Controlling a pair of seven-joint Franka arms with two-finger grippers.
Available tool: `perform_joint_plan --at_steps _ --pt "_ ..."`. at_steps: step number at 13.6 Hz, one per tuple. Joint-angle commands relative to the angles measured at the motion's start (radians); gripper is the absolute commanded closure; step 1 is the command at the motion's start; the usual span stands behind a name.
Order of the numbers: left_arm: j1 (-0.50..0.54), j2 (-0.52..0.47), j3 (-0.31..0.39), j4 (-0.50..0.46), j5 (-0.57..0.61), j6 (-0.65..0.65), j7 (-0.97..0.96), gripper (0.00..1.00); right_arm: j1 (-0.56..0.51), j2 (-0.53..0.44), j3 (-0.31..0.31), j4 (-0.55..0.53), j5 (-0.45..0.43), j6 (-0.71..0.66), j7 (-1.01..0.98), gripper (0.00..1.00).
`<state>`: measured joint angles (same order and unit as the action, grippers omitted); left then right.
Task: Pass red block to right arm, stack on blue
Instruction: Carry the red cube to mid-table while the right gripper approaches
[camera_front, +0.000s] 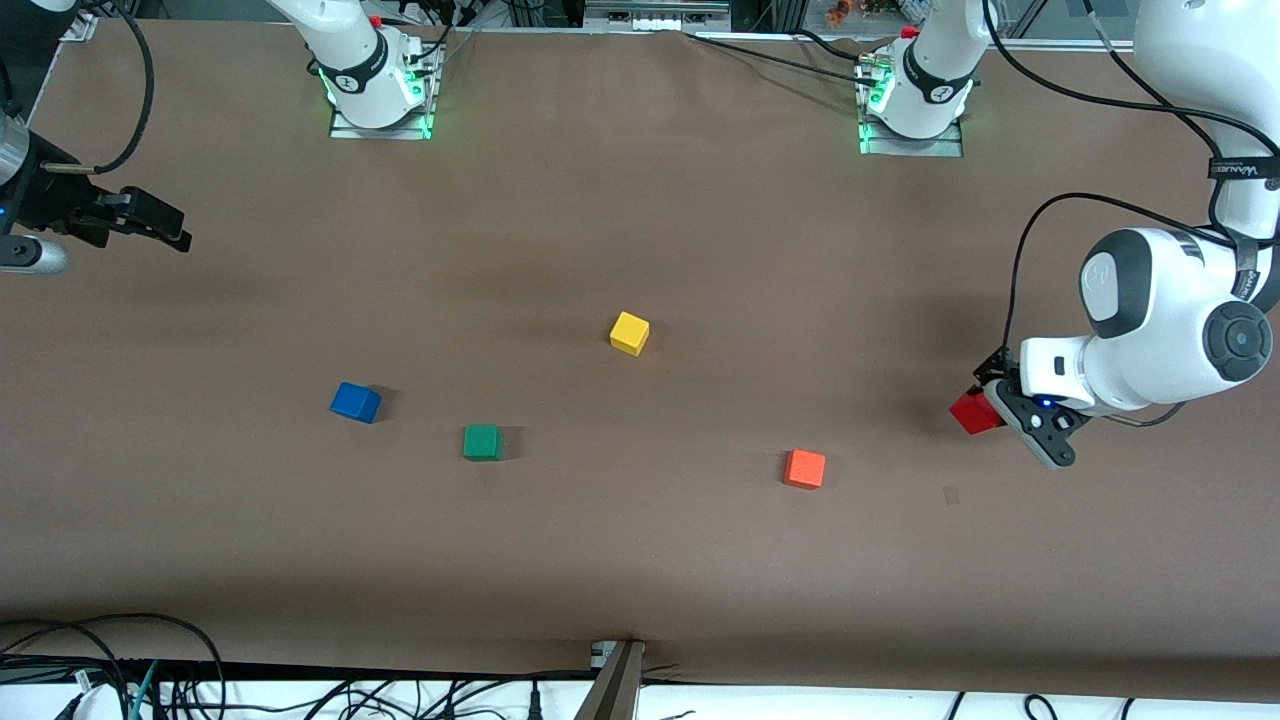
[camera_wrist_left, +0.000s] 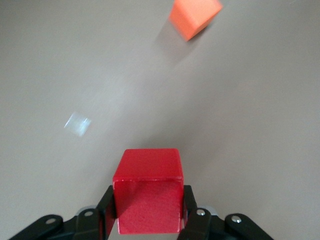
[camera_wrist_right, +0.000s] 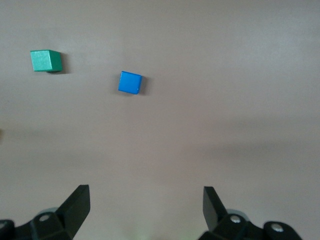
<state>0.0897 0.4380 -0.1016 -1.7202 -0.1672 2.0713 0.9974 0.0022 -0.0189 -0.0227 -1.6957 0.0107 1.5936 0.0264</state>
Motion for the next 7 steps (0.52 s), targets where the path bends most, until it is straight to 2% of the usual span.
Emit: perform_joint_plan --at_steps 1,4,7 --pt "0.008 -0.013 -0.059 0.014 -0.122 -0.023 0.113 1.00 -0.001 0.013 0.010 0.011 0.087 -0.081 0.001 0.00" --pt "0.005 -0.002 -0.107 0.047 -0.323 -0.056 0.231 1.00 -0.004 0.054 0.009 0.010 0.240 -0.159 0.000 0.00" --pt "0.004 0.001 -0.162 0.054 -0.571 -0.092 0.293 1.00 0.007 0.146 0.010 0.005 0.380 -0.130 0.004 0.00"
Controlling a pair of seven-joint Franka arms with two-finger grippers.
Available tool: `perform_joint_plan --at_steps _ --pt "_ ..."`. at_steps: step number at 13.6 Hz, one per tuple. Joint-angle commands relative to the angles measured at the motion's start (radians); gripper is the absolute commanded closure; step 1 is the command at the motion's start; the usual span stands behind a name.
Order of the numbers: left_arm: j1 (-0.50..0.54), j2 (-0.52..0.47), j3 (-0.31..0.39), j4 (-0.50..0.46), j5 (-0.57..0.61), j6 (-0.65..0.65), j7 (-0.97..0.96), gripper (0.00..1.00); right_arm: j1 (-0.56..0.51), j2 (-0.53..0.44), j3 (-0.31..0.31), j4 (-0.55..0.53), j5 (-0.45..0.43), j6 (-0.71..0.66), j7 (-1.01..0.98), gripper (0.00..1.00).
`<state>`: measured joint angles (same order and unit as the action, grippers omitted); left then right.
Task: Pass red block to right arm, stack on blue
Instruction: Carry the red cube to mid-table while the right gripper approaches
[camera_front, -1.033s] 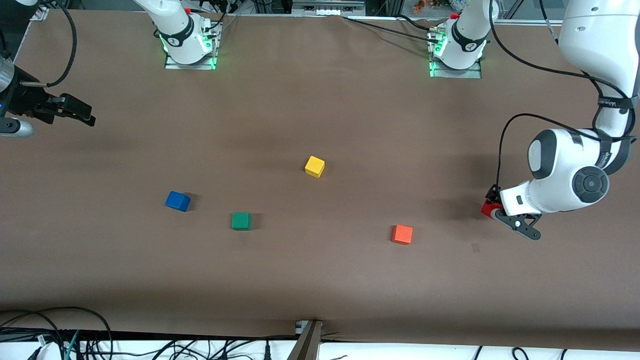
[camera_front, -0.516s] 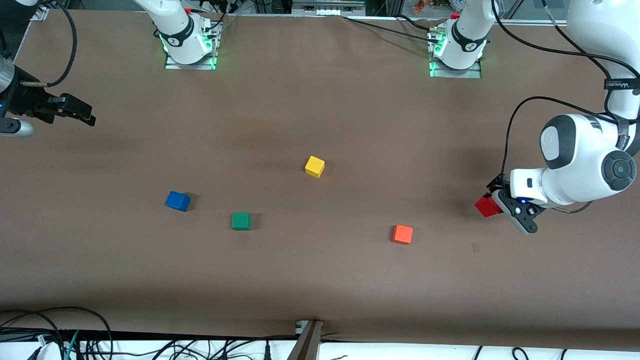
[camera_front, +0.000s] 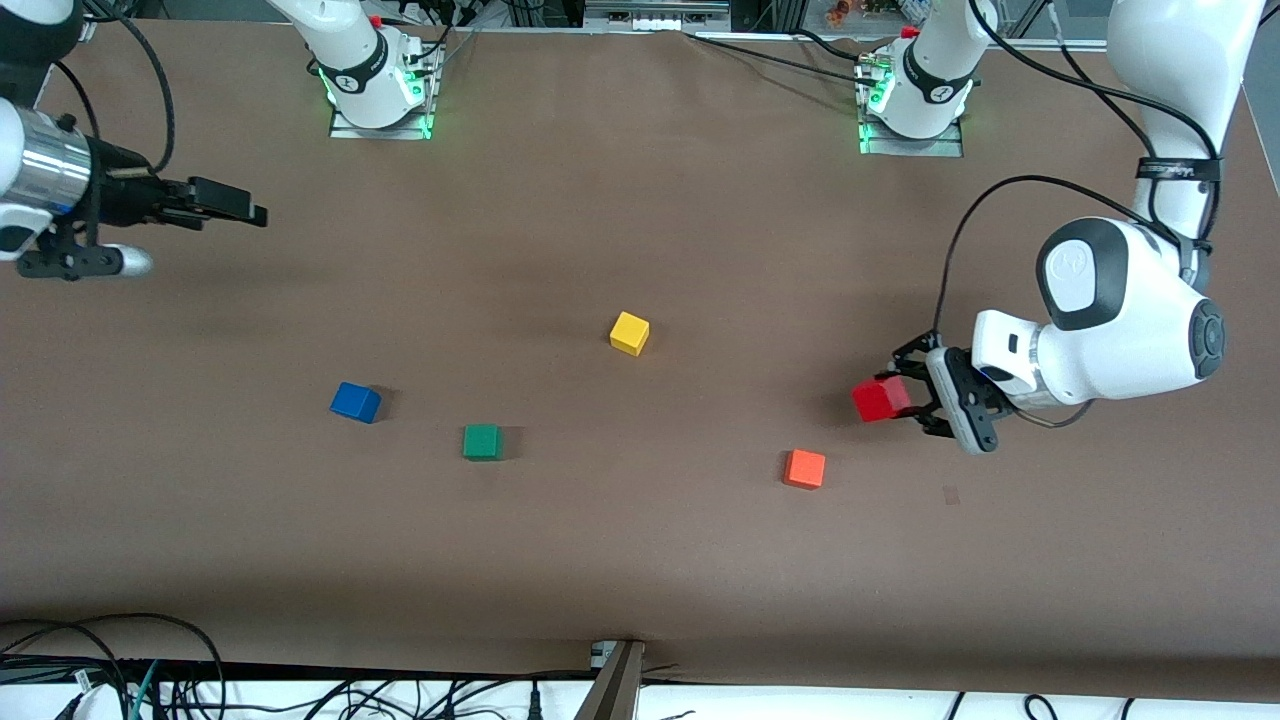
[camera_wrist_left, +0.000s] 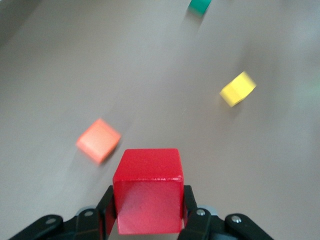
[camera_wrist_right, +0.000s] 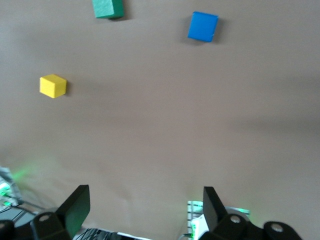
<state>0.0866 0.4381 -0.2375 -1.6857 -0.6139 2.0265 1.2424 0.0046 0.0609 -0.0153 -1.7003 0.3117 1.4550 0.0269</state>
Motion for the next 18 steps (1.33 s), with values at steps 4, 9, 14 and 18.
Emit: perform_joint_plan --at_steps 4,9,14,18 --pt "-0.013 0.039 -0.110 0.041 -0.451 -0.060 0.071 1.00 0.127 0.169 0.005 -0.005 0.322 0.181 0.008 0.00" --pt "-0.094 0.115 -0.200 0.119 -0.716 -0.045 0.245 1.00 0.247 0.256 0.005 -0.067 0.706 0.340 0.028 0.00" --pt "-0.168 0.192 -0.200 0.178 -0.958 -0.046 0.408 1.00 0.259 0.296 0.006 -0.082 1.048 0.291 0.028 0.00" --pt "-0.191 0.212 -0.200 0.181 -0.983 -0.046 0.417 1.00 0.278 0.310 0.012 -0.094 1.236 0.257 0.027 0.00"
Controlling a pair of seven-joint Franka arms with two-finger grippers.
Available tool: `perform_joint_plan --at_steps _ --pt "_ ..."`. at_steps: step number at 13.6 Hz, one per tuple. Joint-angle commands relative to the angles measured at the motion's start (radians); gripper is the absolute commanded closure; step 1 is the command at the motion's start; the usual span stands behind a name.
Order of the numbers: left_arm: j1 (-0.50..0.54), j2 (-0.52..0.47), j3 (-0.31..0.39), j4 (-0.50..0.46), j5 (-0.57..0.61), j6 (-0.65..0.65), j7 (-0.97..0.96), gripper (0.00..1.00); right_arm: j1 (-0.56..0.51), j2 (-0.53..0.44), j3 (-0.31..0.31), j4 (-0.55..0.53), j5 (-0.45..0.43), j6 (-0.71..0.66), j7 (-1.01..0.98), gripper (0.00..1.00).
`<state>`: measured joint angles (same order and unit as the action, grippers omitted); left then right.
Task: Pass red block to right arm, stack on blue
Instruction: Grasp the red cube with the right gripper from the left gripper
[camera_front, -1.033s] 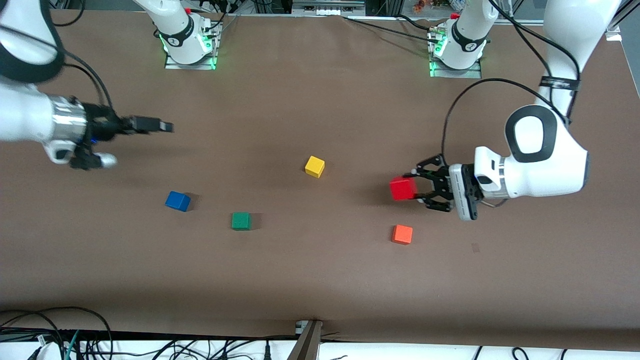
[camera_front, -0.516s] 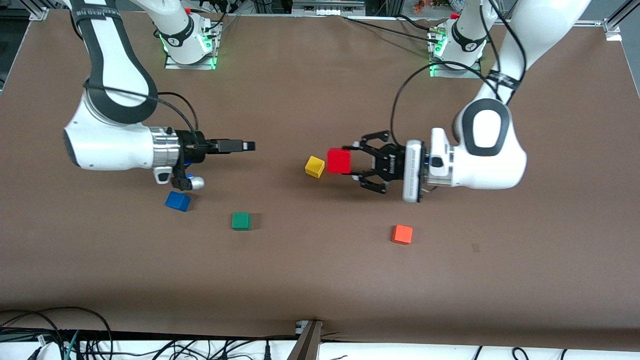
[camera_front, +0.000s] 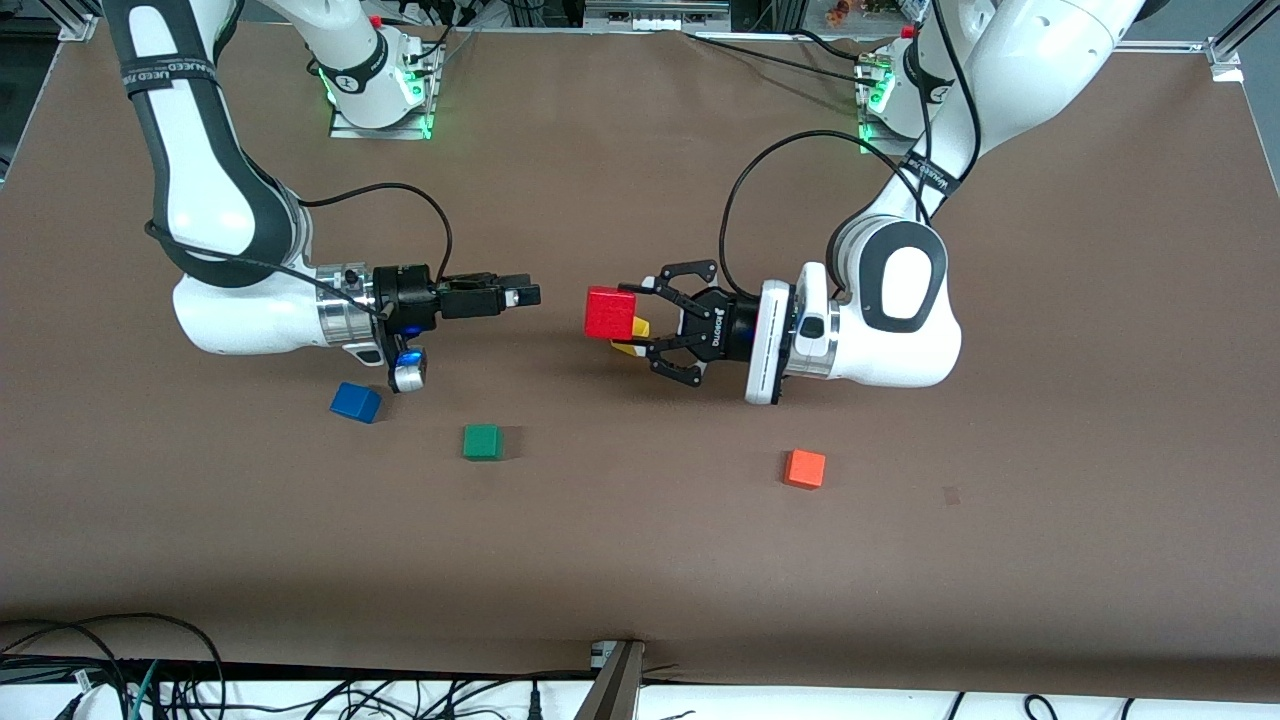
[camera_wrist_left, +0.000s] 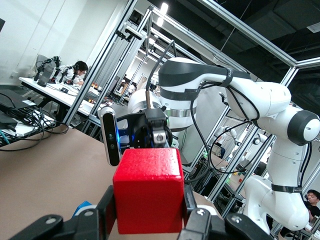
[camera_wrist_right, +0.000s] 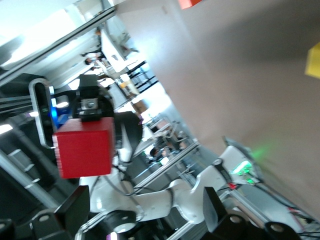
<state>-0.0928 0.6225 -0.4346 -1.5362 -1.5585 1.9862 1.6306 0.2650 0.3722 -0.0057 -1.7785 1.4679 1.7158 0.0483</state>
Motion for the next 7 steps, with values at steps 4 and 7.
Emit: perform_joint_plan --at_steps 4,7 --pt "-0.021 0.052 -0.003 0.056 -0.052 -0.006 0.028 1.00 0.043 0.037 0.004 -0.009 0.258 0.004 -0.008 0.00" --pt "-0.033 0.071 -0.003 0.076 -0.052 -0.003 0.018 1.00 0.059 0.040 0.004 -0.004 0.342 0.053 -0.012 0.00"
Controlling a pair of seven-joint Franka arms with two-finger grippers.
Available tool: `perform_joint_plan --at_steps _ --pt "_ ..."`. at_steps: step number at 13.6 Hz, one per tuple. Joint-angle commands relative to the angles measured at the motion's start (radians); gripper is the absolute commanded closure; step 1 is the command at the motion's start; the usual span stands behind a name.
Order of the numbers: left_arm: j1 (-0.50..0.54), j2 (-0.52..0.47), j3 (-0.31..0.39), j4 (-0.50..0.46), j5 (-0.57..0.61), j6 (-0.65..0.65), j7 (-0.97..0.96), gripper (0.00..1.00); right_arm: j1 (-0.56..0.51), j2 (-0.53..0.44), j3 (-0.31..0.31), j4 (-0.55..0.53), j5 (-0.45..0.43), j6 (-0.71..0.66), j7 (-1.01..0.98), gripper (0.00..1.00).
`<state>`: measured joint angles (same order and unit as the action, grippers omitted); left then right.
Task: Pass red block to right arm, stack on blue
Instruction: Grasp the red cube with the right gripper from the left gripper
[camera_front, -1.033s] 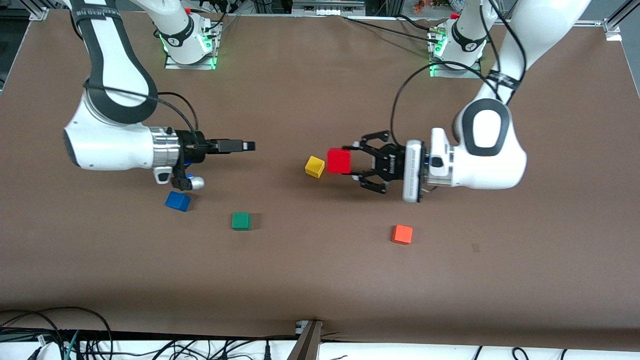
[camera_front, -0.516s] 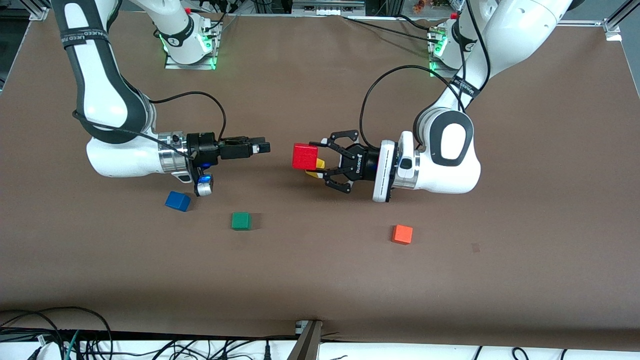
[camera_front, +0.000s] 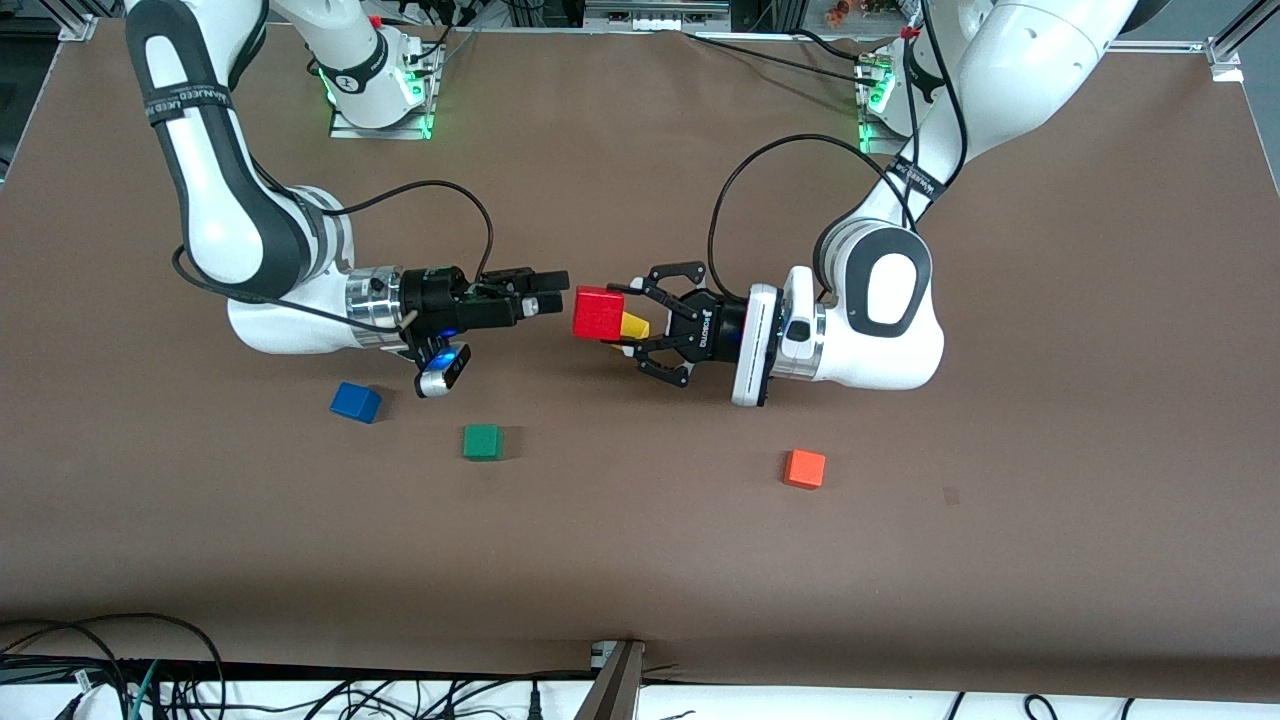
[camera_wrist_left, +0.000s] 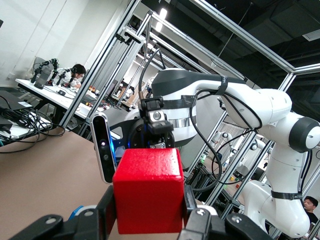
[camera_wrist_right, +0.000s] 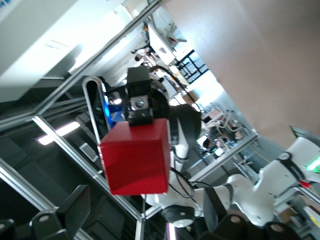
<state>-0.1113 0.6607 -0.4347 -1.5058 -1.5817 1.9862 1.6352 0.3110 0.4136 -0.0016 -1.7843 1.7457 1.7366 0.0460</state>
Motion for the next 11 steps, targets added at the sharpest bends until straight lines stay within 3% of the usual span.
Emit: perform_joint_plan --at_steps 1,5,6,8,10,11 --pt "-0.018 0.034 -0.002 0.045 -0.029 -0.003 0.011 1.00 0.022 0.005 0.000 0.009 0.069 0.058 -0.009 0.00" --pt "-0.018 0.036 -0.002 0.047 -0.029 -0.003 0.011 1.00 0.078 0.033 0.000 0.045 0.075 0.150 -0.015 0.00" --pt "-0.018 0.042 -0.001 0.065 -0.027 -0.003 0.011 1.00 0.098 0.031 -0.001 0.046 0.069 0.184 -0.026 0.08" --pt "-0.022 0.053 -0.001 0.079 -0.027 -0.003 0.011 1.00 0.108 0.031 -0.001 0.055 0.055 0.219 -0.055 0.55" --pt "-0.022 0.054 -0.001 0.081 -0.027 -0.003 0.011 1.00 0.106 0.030 -0.001 0.059 0.043 0.219 -0.057 0.82" --pt "-0.022 0.054 -0.001 0.079 -0.027 -0.003 0.011 1.00 0.105 0.028 -0.003 0.060 0.040 0.218 -0.058 0.88"
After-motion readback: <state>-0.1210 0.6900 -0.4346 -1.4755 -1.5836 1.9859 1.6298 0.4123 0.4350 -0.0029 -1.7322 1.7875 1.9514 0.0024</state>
